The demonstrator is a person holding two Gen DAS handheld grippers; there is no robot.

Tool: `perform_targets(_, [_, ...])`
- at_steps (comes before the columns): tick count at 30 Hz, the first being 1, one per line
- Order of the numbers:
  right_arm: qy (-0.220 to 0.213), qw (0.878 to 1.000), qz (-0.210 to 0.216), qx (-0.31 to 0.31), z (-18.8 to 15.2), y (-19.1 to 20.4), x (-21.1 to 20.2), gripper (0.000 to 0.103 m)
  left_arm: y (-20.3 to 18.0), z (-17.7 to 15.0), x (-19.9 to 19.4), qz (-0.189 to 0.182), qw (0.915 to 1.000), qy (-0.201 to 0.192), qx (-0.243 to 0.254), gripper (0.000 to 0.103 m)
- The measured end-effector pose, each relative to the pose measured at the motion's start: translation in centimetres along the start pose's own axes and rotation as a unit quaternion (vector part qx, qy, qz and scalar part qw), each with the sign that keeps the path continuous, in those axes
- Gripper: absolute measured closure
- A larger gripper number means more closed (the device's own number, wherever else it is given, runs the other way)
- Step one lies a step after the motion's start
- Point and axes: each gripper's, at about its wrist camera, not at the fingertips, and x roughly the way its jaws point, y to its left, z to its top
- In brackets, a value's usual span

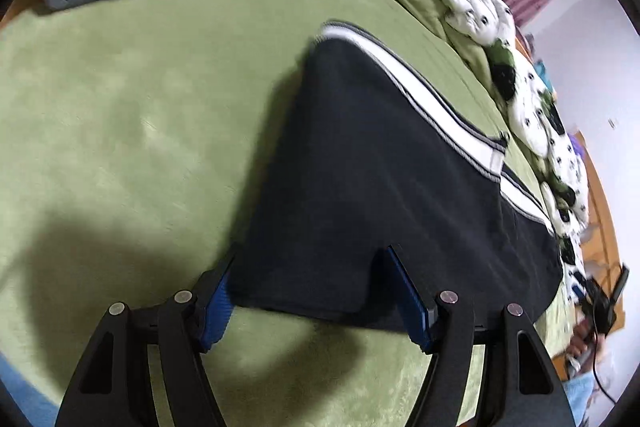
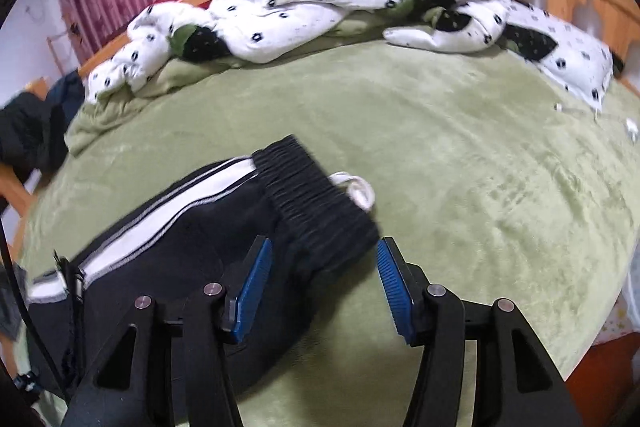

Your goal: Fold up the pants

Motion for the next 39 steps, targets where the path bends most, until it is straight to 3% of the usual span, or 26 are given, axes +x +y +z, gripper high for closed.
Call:
perform_targets(2, [0.003,1.0,0.005,-0.03,-0.2,2.0,0.1,0.049,-0.5,-0.4,0.4,-0.002,0.9997,-0.025,0.006,0.025])
perform_targets(5, [0.004,0.999,0.006,-0.039,-1.3,3.5,0.2,0.049,-1.5,-0.2,0.9,0.022,0.9982,-0.055,0.006,0.028])
perform_targets(6, [0.003,0.999,0.011,-0.036,-1.5,3.9,0.2,0.049,-1.4,0.0,0.7,0.03,0.9977,-0.061,-0.005,0.046])
perform_targets(8, [0.017,0.999,0.034,-0.034,-1.9,4.0,0.2,0.055,-0.8,0.8,0.3,0.024,0.9969,-0.062,-0.042,0.071])
perform_targets(10, [0.031,0.998,0.051,-0.032,-2.3,3.9,0.2,0.059,-0.9,1.4,-0.8,0.019,0.9951,-0.072,-0.065,0.082])
perform_targets(12, [0.03,0.998,0.05,-0.032,-2.4,3.5,-0.1,0.059,-3.8,1.9,-1.7,0.075,0.9937,-0.083,-0.003,0.084])
perform_targets(13, [0.028,0.998,0.05,-0.032,-2.4,3.2,-0.4,0.059,-7.0,2.0,-2.3,0.128,0.9851,-0.101,0.054,0.085])
perform_targets(15, [0.023,0.998,0.056,-0.028,-2.3,2.4,-1.0,0.059,-12.8,1.9,-3.7,0.153,0.9695,-0.142,0.128,0.085])
perform_targets(21, [-0.015,0.999,0.039,-0.03,-1.5,-1.3,-3.1,0.059,-27.3,0.6,-4.9,0.068,0.9553,-0.161,0.238,0.086])
perform_targets(25, [-0.032,0.999,0.006,-0.032,-1.2,-4.3,-3.5,0.059,-35.5,-3.0,-1.1,-0.023,0.9503,-0.107,0.291,0.086])
perform_targets(27, [-0.029,0.999,0.005,-0.015,-1.2,-6.1,-3.5,0.059,-38.2,-5.5,2.8,-0.043,0.9478,-0.071,0.308,0.086])
perform_targets(32, [-0.028,0.999,0.026,0.004,-1.4,-7.6,-3.8,0.059,-39.5,-10.0,10.2,-0.068,0.9565,0.011,0.284,0.086])
perform_targets(34, [-0.026,0.999,0.038,0.0,-1.5,-7.1,-3.8,0.059,-39.2,-11.3,10.5,-0.073,0.9534,0.025,0.292,0.084])
perform_targets(37, [-0.018,0.997,0.07,-0.008,-1.6,-5.4,-3.5,0.059,-38.4,-12.3,8.1,-0.117,0.9408,0.022,0.317,0.059])
perform_targets(38, [-0.011,0.996,0.086,-0.011,-1.6,-4.6,-3.3,0.059,-37.5,-12.1,6.9,-0.137,0.9404,0.022,0.31,0.044])
perform_targets(39, [-0.004,0.995,0.103,-0.012,-1.6,-3.8,-3.0,0.059,-36.8,-11.7,5.8,-0.146,0.9418,0.015,0.303,0.038])
